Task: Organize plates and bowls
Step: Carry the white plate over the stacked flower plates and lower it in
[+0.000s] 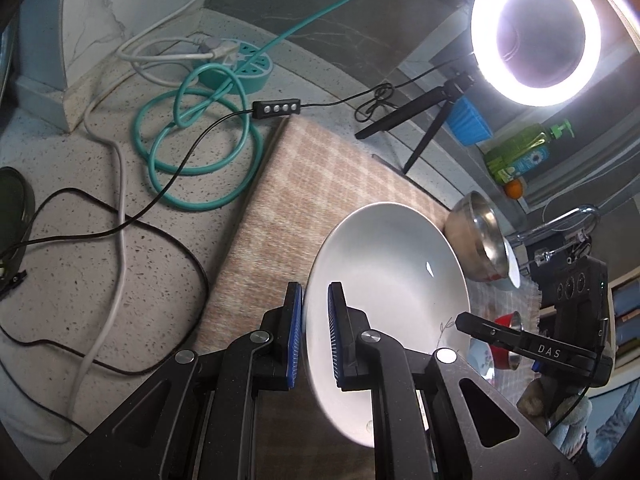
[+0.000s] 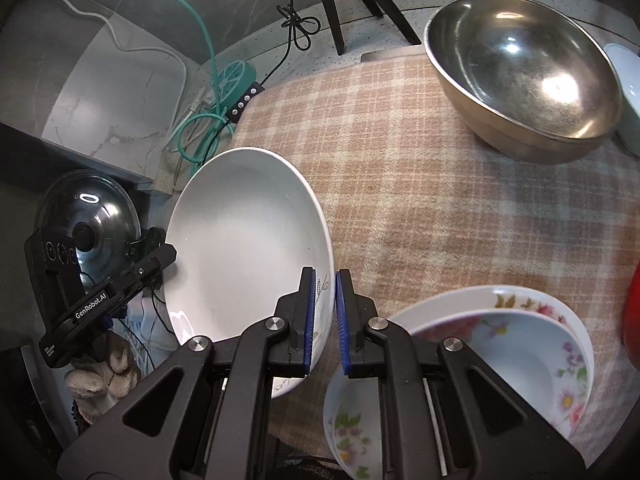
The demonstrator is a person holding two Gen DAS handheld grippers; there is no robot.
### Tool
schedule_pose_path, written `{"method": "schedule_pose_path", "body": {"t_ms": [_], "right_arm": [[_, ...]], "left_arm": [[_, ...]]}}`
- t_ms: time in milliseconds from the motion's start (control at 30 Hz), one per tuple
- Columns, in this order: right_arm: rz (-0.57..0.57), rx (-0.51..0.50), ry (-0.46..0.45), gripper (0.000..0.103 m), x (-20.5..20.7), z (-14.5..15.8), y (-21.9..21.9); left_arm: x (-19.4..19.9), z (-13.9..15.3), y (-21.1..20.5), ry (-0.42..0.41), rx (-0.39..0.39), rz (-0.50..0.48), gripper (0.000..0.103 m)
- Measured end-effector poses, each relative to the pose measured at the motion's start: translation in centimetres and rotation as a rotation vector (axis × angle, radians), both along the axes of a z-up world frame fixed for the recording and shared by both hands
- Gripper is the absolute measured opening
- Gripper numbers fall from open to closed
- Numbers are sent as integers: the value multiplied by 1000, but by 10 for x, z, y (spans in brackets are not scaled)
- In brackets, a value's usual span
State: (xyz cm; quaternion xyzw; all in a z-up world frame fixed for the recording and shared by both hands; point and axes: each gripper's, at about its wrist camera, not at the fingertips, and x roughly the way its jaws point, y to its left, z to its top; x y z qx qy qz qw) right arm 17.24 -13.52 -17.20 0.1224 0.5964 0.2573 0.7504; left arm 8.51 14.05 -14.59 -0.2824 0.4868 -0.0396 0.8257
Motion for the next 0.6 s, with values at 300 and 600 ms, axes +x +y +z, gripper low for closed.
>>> {"method": "schedule_pose_path", "body": {"t_ms": [300,600], "right_arm": [[-48,18,0,10,-23,14,-39],[-119,16,17,10,-50,13,-88]], "left_arm": [[-5,20,-30,-48,-6,-52,11],[-7,20,-72,-41,-15,-137,11]]}}
